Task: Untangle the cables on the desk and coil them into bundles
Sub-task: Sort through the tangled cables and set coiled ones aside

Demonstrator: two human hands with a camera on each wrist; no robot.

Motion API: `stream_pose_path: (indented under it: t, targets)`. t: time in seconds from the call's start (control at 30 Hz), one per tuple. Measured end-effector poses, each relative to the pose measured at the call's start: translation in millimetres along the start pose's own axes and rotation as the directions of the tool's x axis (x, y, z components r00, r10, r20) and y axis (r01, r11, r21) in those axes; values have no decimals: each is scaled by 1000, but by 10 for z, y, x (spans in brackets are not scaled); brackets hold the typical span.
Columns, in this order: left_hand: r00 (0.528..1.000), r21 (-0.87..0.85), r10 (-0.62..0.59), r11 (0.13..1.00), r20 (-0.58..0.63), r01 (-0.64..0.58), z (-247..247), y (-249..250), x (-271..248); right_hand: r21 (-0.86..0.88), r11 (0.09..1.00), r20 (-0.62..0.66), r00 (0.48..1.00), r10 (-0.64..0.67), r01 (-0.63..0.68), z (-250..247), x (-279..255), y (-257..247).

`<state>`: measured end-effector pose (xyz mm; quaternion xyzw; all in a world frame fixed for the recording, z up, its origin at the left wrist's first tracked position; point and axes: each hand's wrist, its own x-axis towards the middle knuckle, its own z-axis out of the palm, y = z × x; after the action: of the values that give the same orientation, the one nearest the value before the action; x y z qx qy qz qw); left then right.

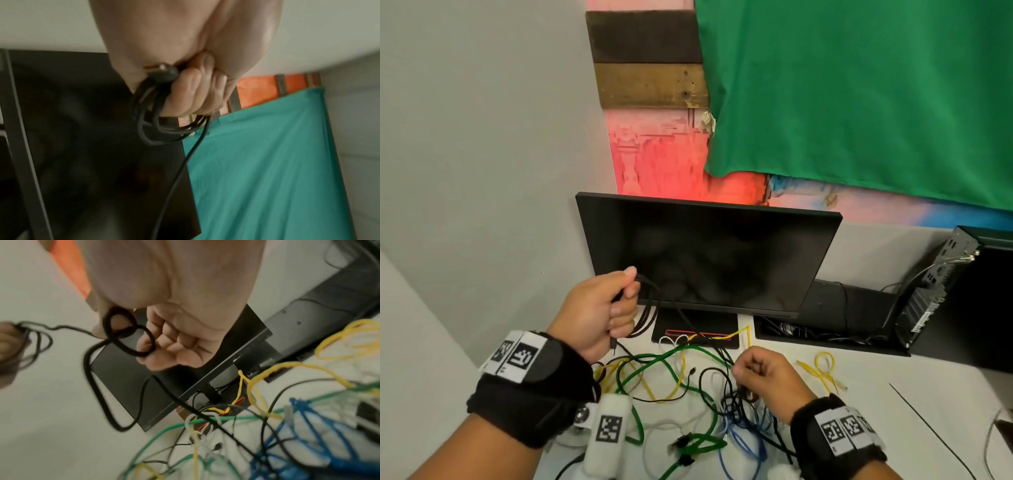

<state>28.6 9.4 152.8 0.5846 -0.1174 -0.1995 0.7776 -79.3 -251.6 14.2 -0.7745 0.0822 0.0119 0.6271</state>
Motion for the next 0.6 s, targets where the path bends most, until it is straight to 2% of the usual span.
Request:
stream_pose_path:
  t: [0.03,0.1,0.13,0.2,0.27,0.33,0.4,0.43,0.5,0.57,0.6]
  targets:
    - [1000,6,1,1000,-12,-1,9,-12,2,175,984,52,999,12,-21,-6,-17,-4]
    - [999,7,13,1000,-31,-13,40,-30,21,503,852,184,981,56,-143,-42,-20,-20]
    - [999,13,23,1000,-39,-23,51,-31,31,552,812,238,969,66,-191,-42,-16,-55]
    - [998,32,39,999,-57,-38,68,-28,47,491,840,297,951,87,-230,34,-7,-148]
    - [996,44,46,998,-71,-43,85,-43,55,467,858,196,971,137,-215,152,46,-183]
    - [995,32,53,998,-81,-51,93,-54,44,545,823,52,987,154,-157,190,131,-169]
    - [992,-72,71,994,-101,-79,56,1,39,574,812,-56,985,165,-103,126,202,-79]
    - [990,-154,87,983,-113,-104,20,68,45,505,858,-123,976,180,-94,63,231,6]
    - [983,-282,124,946,-134,-158,-61,248,56,174,978,-291,942,165,-117,-69,232,231]
    - [979,-312,150,931,-139,-187,-96,400,50,-153,973,-383,918,103,-173,-138,208,490]
    - [978,-306,160,932,-134,-194,-84,439,41,-225,954,-373,922,106,-201,-135,197,595]
